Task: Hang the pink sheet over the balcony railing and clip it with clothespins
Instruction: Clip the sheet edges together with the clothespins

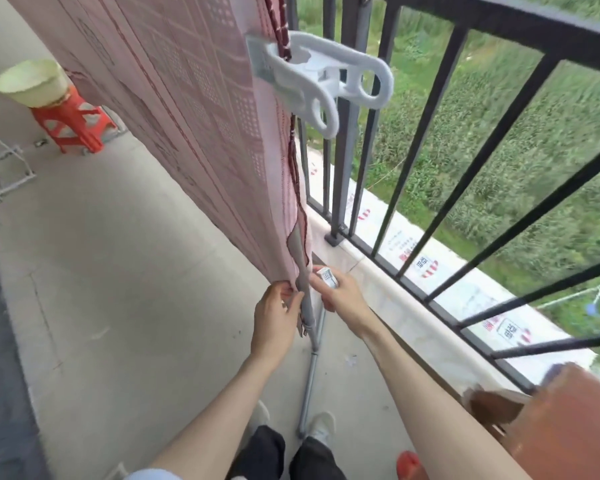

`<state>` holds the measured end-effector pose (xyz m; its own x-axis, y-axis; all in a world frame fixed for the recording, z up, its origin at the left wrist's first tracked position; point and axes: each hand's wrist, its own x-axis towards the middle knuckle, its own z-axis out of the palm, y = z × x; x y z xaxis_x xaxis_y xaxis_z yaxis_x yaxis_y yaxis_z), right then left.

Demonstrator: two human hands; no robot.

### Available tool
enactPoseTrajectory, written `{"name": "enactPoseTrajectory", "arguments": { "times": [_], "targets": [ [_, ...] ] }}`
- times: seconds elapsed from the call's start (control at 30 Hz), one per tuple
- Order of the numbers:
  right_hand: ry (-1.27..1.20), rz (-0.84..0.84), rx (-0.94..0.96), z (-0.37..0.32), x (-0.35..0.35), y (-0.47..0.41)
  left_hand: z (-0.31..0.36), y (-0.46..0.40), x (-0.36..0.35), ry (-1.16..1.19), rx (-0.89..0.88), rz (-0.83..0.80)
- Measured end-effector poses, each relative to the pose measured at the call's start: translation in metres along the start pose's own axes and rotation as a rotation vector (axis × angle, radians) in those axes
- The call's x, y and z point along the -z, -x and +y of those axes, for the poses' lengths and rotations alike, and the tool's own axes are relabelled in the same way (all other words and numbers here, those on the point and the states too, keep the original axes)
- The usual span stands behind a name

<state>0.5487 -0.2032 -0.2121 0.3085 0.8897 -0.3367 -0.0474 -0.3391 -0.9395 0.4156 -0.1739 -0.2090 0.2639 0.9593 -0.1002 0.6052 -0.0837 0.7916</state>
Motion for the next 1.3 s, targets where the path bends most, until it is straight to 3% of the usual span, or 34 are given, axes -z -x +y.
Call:
{"name": "enactPoseTrajectory", "arguments": {
  "times": [0.13, 0.47, 0.7, 1.03, 1.3],
  "targets": [
    [0.006, -0.096, -0.004, 0.003, 0.004, -0.003, -0.003, 0.001, 0.000, -0.027, -0.016, 0.042],
    [0.181, 0.220, 0.050, 0.005, 0.017, -0.020, -0.004, 0.005, 0.010, -0.028, 0.051, 0.137],
    [0.296, 0.330, 0.049, 0.010, 0.016, -0.035, 0.006, -0.002, -0.003, 0.120, 0.117, 0.000],
    [0.429, 0.197, -0.087, 0.035, 0.022, -0.038, -0.023, -0.003, 0.012, -0.064, 0.084, 0.216],
    [0.403, 0.144, -0.060, 0.047, 0.005, -0.013, -0.029, 0.004, -0.003, -0.080, 0.195, 0.070]
  ]
}}
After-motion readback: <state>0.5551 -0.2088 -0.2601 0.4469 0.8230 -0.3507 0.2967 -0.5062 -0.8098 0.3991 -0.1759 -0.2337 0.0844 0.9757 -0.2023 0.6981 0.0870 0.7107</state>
